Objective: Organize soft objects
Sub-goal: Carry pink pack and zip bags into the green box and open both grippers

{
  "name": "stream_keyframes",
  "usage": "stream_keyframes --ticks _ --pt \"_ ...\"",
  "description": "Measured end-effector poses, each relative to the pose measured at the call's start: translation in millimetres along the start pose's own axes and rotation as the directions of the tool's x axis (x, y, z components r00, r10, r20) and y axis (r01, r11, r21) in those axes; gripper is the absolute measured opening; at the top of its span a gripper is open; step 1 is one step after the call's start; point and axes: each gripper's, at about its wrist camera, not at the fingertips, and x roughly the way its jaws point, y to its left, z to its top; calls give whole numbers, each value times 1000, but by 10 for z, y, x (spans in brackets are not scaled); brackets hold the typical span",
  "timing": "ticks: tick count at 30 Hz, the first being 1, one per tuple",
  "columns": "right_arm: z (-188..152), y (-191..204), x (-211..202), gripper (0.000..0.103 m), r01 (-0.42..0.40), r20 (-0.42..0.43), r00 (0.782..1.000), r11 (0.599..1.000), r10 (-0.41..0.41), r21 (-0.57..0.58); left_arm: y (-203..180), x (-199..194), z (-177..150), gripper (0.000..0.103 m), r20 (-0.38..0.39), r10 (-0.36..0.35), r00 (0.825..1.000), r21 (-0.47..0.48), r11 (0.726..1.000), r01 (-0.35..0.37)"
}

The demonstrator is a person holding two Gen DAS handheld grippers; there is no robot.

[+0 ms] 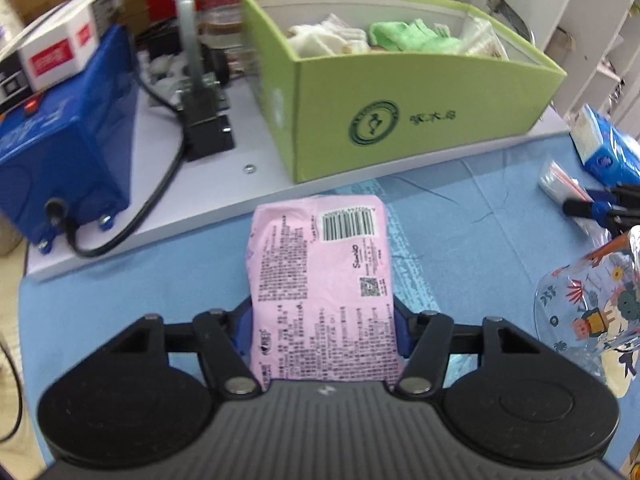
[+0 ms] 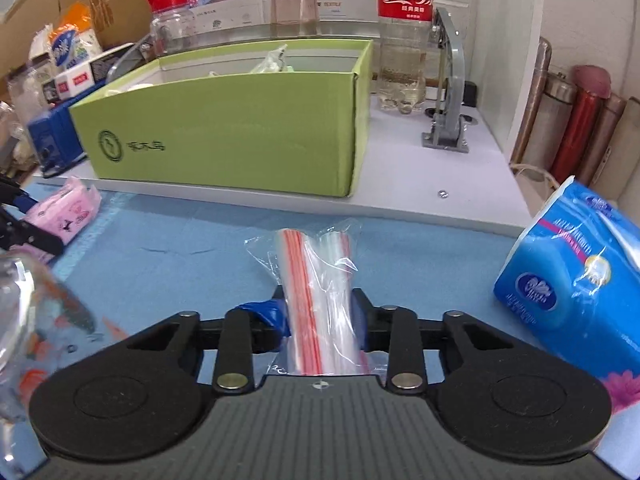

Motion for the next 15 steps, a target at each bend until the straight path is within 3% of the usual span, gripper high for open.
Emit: stream_keyframes --ticks 6,11,15 --pt "1 -29 -381 10 -98 85 992 993 93 60 108 -537 16 62 100 -71 992 -69 995 79" --pt "430 -27 -725 10 -152 230 964 987 135 57 -28 -817 526 62 193 -73 978 -32 996 81" --pt "994 19 -710 10 -139 299 945 990 132 1 -173 -740 1103 62 222 -97 970 1 995 100"
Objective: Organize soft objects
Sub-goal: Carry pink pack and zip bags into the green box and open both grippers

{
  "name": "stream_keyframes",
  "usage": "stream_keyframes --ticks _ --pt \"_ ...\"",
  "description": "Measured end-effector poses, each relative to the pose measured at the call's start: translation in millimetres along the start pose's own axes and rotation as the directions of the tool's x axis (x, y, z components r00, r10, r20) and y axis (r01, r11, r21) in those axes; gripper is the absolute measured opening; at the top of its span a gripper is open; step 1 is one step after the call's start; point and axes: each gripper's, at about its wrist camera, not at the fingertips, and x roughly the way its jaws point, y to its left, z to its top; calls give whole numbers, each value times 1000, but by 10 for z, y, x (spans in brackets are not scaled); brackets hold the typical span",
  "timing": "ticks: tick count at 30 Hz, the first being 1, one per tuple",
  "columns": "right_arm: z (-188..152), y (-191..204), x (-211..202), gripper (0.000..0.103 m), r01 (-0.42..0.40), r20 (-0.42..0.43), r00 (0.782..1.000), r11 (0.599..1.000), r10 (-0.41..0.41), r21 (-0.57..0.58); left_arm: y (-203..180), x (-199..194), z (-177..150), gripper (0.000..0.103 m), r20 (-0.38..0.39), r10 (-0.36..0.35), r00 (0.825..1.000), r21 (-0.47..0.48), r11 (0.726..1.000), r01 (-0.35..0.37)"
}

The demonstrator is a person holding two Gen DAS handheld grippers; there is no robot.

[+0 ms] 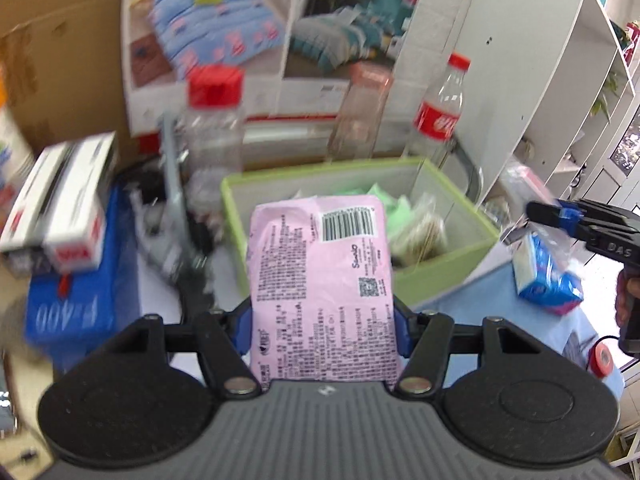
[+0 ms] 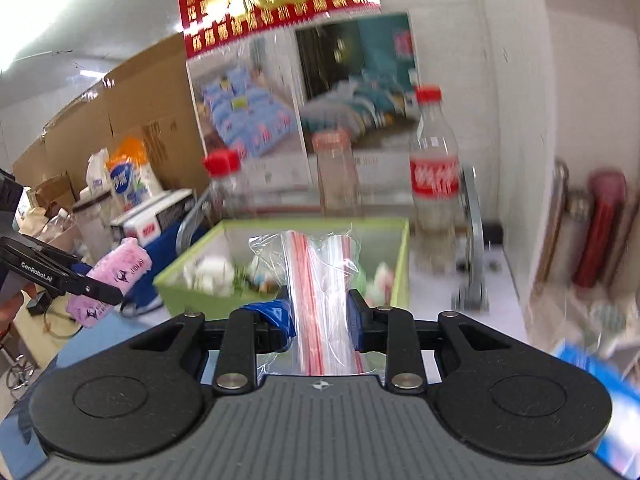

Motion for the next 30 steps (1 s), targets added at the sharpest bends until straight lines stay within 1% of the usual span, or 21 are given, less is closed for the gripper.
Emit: stream_keyframes --ticks 3,5,7,10,11,12,14,15,17,21,24,27,30 --pt "333 -22 349 11 -8 -4 1000 1000 8 -23 -79 263 341 62 5 -10 1000 13 1000 10" --pt "462 -18 622 11 -15 -28 1000 999 14 -41 -96 493 492 63 -9 -10 1000 19 1000 10" --pt "527 -22 892 11 -32 -57 998 998 30 -47 -81 707 553 63 -29 2 1000 25 1000 -1" --pt "489 -6 1248 12 -64 -106 993 997 59 -48 -13 1024 562 65 -74 27 997 23 999 -26" --pt "450 2 1355 14 -75 -126 990 996 68 -50 14 1097 548 69 -82 44 996 26 999 -42" --pt "409 11 1454 17 -91 -146 986 995 83 -49 43 1149 537 81 -88 64 994 27 998 -62" --pt "323 31 1618 21 -120 -185 976 992 111 -39 104 1147 507 88 -64 87 994 24 996 -86" --pt "287 39 1671 24 -111 -192 976 993 104 -30 131 1125 500 92 -54 89 995 18 996 -88" --pt "269 57 1689 26 -86 -184 980 996 82 -19 194 1048 490 92 -34 83 996 -12 996 -84" --pt "326 67 1545 33 -61 -86 994 998 60 -2 240 842 448 92 4 72 997 -50 996 -72" --pt "378 59 1367 38 -43 -31 999 999 44 25 206 664 365 92 19 55 998 -61 997 -54" --pt "391 75 1195 42 -34 -18 999 998 35 48 138 501 244 92 30 40 999 -70 997 -38" --pt "357 102 1024 44 -22 -22 999 998 23 61 30 323 82 92 48 53 997 -57 997 -50"
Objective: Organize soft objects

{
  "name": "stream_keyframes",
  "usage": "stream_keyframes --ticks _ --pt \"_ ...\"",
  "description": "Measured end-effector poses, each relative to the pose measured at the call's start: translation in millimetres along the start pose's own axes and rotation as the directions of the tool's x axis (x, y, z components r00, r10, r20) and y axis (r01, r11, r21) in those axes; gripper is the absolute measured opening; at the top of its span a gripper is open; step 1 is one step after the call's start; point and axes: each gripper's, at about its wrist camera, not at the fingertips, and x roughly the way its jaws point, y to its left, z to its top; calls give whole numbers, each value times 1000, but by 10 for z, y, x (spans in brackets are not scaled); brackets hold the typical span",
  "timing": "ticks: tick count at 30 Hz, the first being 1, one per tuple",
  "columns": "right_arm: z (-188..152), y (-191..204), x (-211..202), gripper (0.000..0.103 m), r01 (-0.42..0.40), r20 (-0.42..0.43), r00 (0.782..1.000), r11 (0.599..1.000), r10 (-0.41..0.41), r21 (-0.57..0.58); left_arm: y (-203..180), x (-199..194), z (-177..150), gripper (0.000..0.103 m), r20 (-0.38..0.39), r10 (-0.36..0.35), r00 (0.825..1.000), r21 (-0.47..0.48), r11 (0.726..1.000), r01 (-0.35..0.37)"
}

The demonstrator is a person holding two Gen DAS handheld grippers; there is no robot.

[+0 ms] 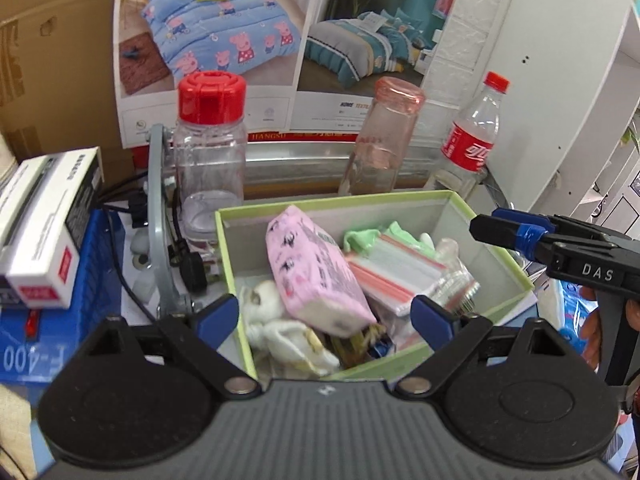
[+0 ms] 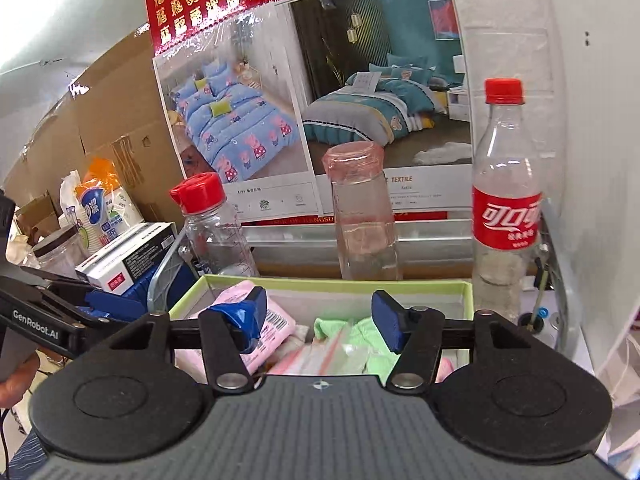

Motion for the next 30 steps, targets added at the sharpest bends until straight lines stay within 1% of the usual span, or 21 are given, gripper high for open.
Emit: stream_keyframes --ticks 3,6,7,8,10,14,20,26,30 --pt "-98 53 -194 46 8 4 1000 1000 -8 22 -110 -182 -185 92 18 15 1000 23 1000 -15" --pt "-246 116 -408 47 0 -4 1000 999 0 36 -198 -364 -357 94 34 8 999 48 999 -10" --pt "-295 136 -480 47 1 -4 1000 999 -1 46 -219 -422 -412 99 42 7 999 47 999 -9" --pt "-340 149 -548 48 -2 -3 1000 998 2 57 -237 -484 -464 102 56 7 998 47 999 -10" --pt "-439 177 -719 48 -13 2 1000 997 13 81 -274 -603 -568 102 74 5 997 44 999 -8" --pt "-603 249 -1033 49 -2 30 1000 996 -1 94 -328 -800 -718 102 102 3 995 26 1000 -6" --pt "-835 401 -1432 51 31 92 995 992 -42 126 -468 -1041 -920 102 161 61 985 13 998 -64" --pt "-1060 581 -1637 53 91 116 988 989 -105 117 -634 -1150 -1094 102 196 122 973 7 992 -126" --pt "-1195 682 -1717 54 151 136 976 978 -171 145 -757 -1177 -1229 102 225 172 959 0 984 -177"
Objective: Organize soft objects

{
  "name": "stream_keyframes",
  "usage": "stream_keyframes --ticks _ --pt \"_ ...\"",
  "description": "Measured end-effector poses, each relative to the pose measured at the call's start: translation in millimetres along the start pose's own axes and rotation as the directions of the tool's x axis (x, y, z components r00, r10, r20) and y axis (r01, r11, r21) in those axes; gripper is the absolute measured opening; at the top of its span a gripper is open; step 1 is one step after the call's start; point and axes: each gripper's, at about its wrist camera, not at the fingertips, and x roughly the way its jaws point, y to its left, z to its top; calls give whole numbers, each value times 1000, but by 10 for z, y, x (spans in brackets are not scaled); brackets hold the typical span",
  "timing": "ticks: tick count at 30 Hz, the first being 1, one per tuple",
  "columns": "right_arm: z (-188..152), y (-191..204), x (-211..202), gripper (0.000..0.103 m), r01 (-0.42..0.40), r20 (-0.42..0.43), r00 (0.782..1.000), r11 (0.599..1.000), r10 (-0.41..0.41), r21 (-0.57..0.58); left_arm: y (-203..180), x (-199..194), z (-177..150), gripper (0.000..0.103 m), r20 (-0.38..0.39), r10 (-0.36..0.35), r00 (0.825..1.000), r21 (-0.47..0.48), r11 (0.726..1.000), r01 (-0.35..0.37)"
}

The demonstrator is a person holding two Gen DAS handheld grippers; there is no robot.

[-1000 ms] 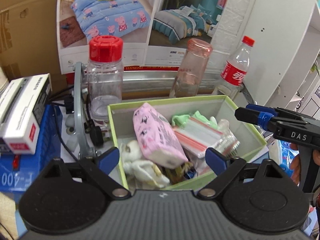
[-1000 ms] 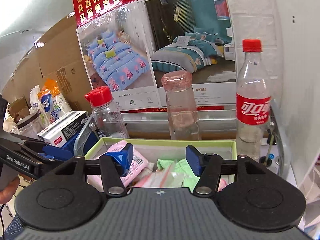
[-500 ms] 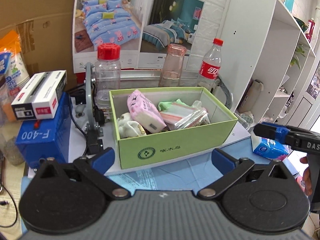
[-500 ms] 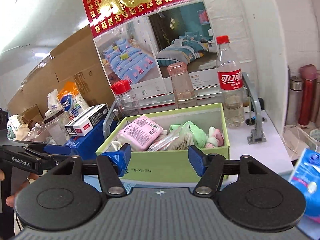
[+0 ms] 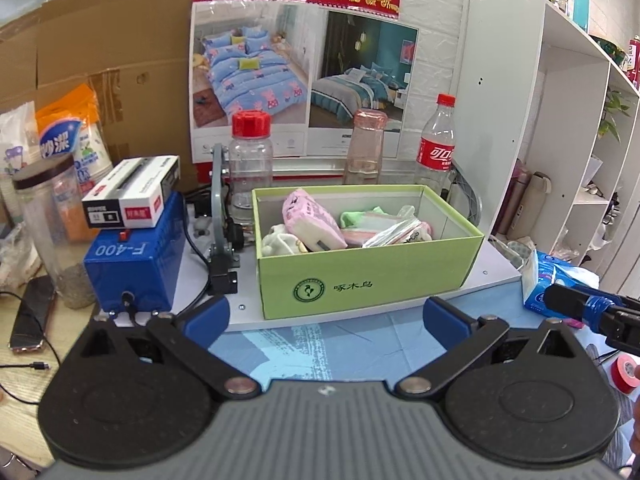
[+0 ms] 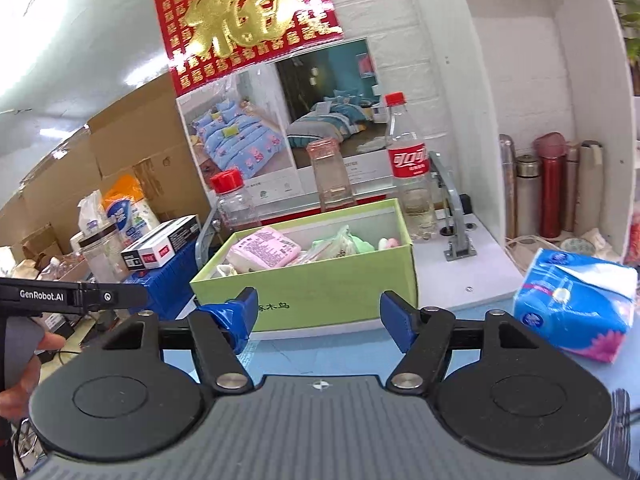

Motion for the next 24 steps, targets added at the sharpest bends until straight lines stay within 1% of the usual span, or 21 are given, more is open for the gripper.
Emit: stream_keyframes --ticks 2,4,7,9,12,16,20,24 --pt "-59 11 -58 54 24 20 999 999 -24 31 -54 -52 -70 102 24 25 999 -10 1000 -25" --pt "-133 -2 -135 54 41 60 997 996 -45 74 -103 -105 -145 102 40 41 998 -26 999 -40" --pt "-282 -42 -240 55 77 117 988 981 -99 179 -156 -227 -311 102 76 58 995 -81 995 -52" --pt "-362 -47 -249 55 109 110 985 971 -134 212 -200 -271 -402 102 76 57 995 -88 995 -50" --pt "-425 6 -240 56 180 77 978 968 -196 173 -296 -300 -510 103 65 32 997 -60 998 -28" --pt "-494 111 -270 56 255 89 961 964 -261 77 -416 -298 -623 103 48 1 999 -24 1000 0" --pt "-560 158 -325 56 280 70 957 959 -282 31 -502 -349 -745 103 58 12 998 -7 1000 -12" --pt "-604 143 -433 57 297 65 952 954 -299 37 -532 -389 -865 103 48 28 998 -12 1000 -28"
